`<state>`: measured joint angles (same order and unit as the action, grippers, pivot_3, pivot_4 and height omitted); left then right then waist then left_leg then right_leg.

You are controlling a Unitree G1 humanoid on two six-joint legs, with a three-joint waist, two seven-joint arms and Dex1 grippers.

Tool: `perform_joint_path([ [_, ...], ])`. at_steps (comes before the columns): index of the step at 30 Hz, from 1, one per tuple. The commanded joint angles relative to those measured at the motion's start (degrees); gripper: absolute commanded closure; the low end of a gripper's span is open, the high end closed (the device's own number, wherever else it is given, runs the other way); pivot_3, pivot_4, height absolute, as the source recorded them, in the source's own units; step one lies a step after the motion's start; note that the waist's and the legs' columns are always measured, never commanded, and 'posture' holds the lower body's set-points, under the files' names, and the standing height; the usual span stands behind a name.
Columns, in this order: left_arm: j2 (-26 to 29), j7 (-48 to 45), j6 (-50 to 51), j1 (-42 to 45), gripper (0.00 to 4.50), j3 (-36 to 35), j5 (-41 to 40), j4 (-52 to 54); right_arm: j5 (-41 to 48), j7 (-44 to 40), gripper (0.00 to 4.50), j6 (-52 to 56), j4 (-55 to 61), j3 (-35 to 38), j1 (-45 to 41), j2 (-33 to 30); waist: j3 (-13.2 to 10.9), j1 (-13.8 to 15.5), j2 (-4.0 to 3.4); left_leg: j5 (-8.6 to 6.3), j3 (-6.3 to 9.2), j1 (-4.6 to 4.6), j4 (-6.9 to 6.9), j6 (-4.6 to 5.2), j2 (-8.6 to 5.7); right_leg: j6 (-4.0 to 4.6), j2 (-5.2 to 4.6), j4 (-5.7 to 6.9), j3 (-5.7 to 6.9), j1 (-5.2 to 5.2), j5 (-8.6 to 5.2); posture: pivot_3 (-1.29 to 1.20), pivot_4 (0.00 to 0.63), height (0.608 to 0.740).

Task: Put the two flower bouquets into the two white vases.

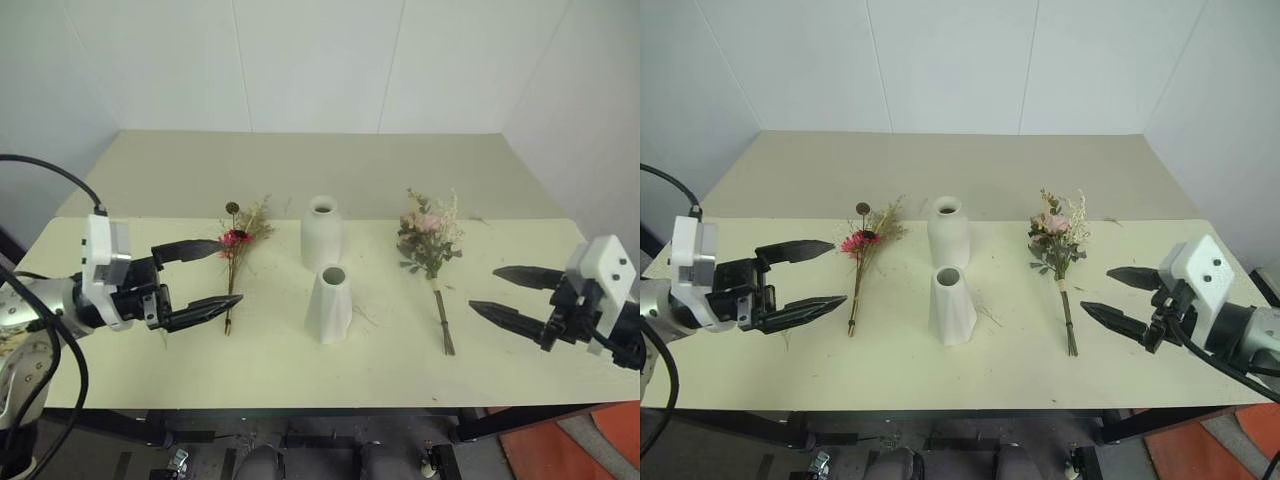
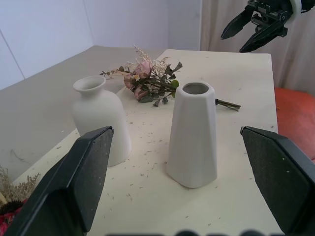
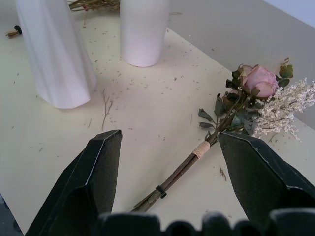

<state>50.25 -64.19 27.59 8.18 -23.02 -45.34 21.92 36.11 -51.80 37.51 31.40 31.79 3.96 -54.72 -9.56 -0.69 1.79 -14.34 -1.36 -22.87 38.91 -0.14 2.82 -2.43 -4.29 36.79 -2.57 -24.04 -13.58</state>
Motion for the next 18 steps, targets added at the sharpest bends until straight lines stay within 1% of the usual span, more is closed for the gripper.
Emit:
perform_joint_path([
  [1, 1.06, -0.10, -0.24, 1.91, 0.00, -0.55, -1.04, 0.92, -0.33, -0.35, 0.81, -2.26, 0.17, 0.80, -0.46, -0.06, 0.00, 0.00, 0.00, 0.00, 0.00, 0.00, 0.00, 0.00, 0.00, 0.00, 0.00, 0.00, 0.00, 0.00, 0.00, 0.00, 0.150, 0.740],
  [6, 1.73, -1.23, -0.13, 2.53, 0.00, -0.59, -0.80, -0.08, 0.07, 0.37, 0.81, -2.03, 0.69, 1.06, -0.70, 0.39, 0.00, -0.03, 0.00, 0.00, 0.00, -0.02, -0.01, 0.00, 0.00, 0.00, 0.00, -0.01, 0.00, -0.02, 0.00, 0.00, 0.150, 0.740],
  [13, 1.12, -0.73, -0.62, 2.49, 0.00, 0.50, 0.26, 0.01, -0.12, 1.15, 0.81, -1.55, 1.09, 0.41, -1.22, 0.50, 0.00, -0.07, 0.00, 0.00, 0.00, 0.00, 0.00, 0.00, 0.00, 0.00, 0.00, 0.00, -0.01, -0.01, 0.00, 0.00, 0.150, 0.740],
  [15, 0.64, -0.28, -0.42, 3.50, 0.00, 1.02, -0.23, -0.12, 0.68, 2.52, 0.81, 1.17, 1.32, -0.54, -2.29, -0.28, 0.00, -0.06, 0.00, 0.00, 0.00, 0.00, 0.00, 0.00, 0.00, 0.00, 0.00, -0.01, -0.01, 0.00, 0.00, 0.00, 0.150, 0.740],
  [18, 0.02, -0.26, -0.15, 5.94, 0.00, 2.22, -1.10, -0.70, 1.75, 4.50, 0.81, 5.71, 1.27, -3.83, -4.91, -1.83, 0.00, -0.06, 0.00, 0.00, 0.00, 0.02, 0.01, 0.00, 0.00, 0.00, 0.00, 0.02, -0.01, 0.02, 0.01, 0.00, 0.150, 0.740],
])
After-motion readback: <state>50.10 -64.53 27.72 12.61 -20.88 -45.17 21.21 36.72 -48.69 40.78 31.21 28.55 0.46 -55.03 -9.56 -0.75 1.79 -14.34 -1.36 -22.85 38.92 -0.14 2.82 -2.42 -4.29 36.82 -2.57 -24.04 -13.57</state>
